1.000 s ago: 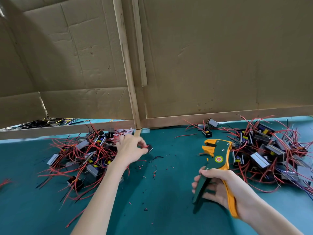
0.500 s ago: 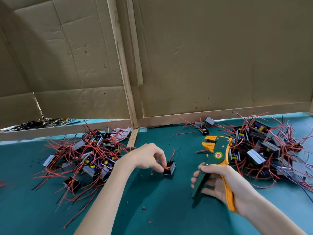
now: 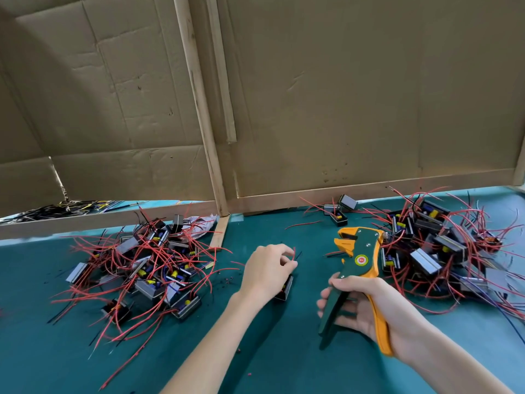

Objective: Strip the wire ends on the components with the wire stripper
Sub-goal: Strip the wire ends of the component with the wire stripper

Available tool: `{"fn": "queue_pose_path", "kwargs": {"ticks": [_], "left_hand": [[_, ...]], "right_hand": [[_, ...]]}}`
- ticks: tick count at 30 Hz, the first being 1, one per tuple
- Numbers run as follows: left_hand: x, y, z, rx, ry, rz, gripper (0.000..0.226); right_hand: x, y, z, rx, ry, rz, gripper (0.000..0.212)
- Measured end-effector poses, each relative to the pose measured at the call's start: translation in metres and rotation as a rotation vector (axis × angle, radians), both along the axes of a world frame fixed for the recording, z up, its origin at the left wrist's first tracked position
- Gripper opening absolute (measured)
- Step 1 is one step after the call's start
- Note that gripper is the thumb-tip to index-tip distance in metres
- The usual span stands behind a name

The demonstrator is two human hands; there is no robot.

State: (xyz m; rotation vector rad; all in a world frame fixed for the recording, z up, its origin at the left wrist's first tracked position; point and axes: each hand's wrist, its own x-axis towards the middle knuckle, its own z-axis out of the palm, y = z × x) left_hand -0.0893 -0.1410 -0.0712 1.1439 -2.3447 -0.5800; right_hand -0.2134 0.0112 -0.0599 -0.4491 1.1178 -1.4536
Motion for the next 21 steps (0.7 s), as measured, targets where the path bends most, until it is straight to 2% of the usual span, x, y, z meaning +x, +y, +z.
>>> {"fn": "queue_pose_path", "kwargs": {"ticks": [3,7,10,18,21], "left_hand": [[-0.001,0.0,0.001,0.116,0.192,-0.012,0.017],[0.001,-0.001,0.012,0.39,0.522,-0.065,0.011],[0.003,-0.001,0.023,0.546,0.706,-0.088,0.003],[0.008,0.002,0.045,0.539,0.778,-0.12,0.011],[0.013,0.003,0.054,0.557,0.781,-0.18,0.012]], "right_hand": [[0.001,0.0,0.001,-0.008,-0.011,0.01,0.028],[0.001,0.001,0.001,-0.018,-0.002,0.022,0.018],[0.003,0.001,0.002,-0.028,-0.002,0.042,0.026],[0.005,0.0,0.001,-0.103,0.006,0.091,0.029],[0.003,-0.002,-0.003,-0.121,0.003,0.1,0.022]]}}
